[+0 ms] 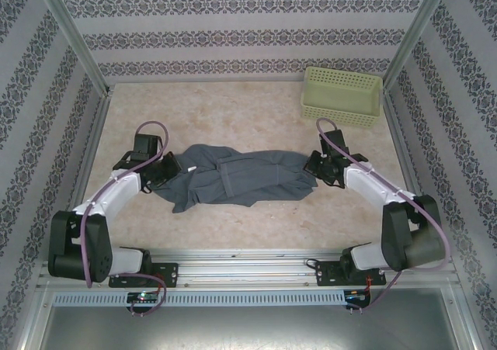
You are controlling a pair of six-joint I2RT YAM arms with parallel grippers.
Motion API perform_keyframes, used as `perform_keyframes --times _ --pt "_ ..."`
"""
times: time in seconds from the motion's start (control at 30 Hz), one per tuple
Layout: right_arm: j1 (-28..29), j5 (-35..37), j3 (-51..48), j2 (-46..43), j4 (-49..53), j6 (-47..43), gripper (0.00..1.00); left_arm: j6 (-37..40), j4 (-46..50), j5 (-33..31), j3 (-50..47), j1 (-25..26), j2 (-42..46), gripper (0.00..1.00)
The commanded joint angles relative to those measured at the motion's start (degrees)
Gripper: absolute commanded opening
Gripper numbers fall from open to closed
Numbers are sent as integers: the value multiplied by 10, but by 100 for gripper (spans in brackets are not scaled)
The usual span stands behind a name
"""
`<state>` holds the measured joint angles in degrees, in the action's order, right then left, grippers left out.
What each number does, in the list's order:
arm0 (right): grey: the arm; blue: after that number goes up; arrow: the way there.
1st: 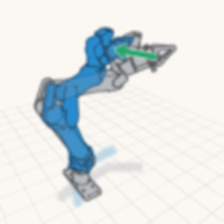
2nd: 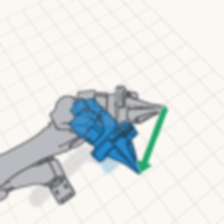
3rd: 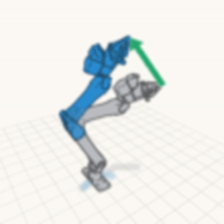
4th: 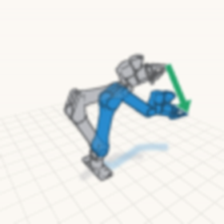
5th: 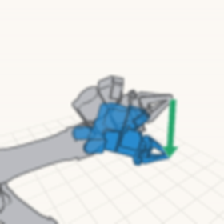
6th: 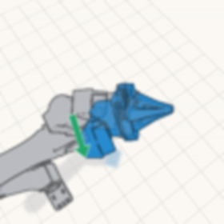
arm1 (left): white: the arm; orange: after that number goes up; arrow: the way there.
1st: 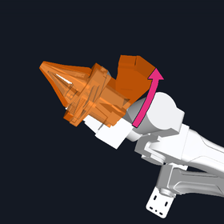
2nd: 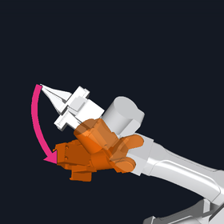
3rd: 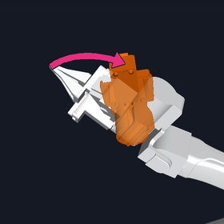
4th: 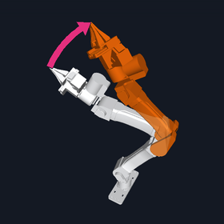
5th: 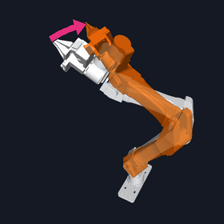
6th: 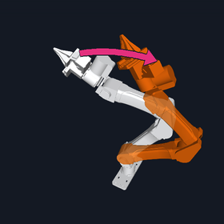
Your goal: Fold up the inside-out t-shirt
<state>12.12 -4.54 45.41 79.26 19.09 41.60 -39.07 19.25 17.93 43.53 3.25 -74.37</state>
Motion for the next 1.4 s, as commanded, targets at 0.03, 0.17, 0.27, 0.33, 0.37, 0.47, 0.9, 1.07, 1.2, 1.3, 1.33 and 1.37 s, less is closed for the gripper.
perform_keyframes --times 0.03,0.17,0.27,0.33,0.37,0.47,0.9,1.07,1.2,1.3,1.33,1.37 --pt "0 12 -16 -17 22 -10 27 11 39 -22 16 -6 31 0" --pt "11 6 -27 -2 20 7 48 18 62 -57 7 -6 28 29" --pt "20 11 -25 20 22 20 55 16 54 -69 -3 -7 19 42" --pt "23 13 -18 37 26 24 55 18 51 -76 -6 -7 7 48" --pt "23 11 -14 46 26 24 55 20 48 -76 -6 -8 -1 49" --pt "26 12 -3 59 27 24 51 23 37 -72 -5 -8 -22 50" --pt "28 15 23 88 27 17 19 28 40 -116 6 -8 -82 65" --pt "30 20 26 84 23 15 5 23 5 -82 8 -8 -109 50" --pt "34 31 23 69 23 12 0 23 2 -62 22 -9 -107 33" --pt "36 43 21 51 28 6 0 27 11 -58 30 -8 -90 22" --pt "36 49 21 45 32 4 0 28 15 -58 31 -8 -82 18" --pt "37 54 22 39 35 1 0 28 18 -57 33 -8 -75 15"
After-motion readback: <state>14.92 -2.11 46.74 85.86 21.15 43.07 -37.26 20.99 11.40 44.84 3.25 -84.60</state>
